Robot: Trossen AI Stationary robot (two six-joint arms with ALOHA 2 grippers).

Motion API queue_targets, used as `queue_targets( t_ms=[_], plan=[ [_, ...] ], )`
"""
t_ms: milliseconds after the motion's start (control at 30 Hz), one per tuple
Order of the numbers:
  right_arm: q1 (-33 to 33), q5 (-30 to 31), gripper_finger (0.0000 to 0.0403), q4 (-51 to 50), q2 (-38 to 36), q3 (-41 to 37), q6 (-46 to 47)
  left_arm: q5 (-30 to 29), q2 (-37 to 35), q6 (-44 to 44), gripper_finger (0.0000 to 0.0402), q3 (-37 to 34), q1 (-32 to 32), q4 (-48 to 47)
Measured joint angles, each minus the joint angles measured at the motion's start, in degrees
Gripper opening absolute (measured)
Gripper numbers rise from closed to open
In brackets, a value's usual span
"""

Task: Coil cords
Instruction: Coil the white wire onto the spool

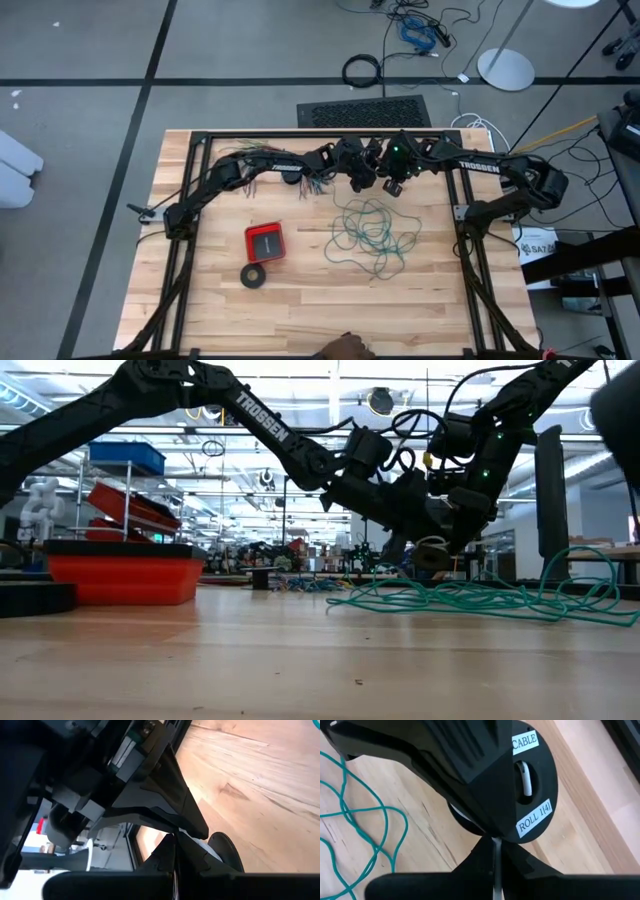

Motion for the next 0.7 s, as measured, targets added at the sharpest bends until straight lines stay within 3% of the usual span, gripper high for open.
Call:
queue_targets(
  t_ms=[700],
  plan=[
    [0.0,0.1,0.0,-0.1,0.0,0.0,0.0,0.2,0.0,-2.4,0.0006,0.0,0.2,0.0]
  ],
)
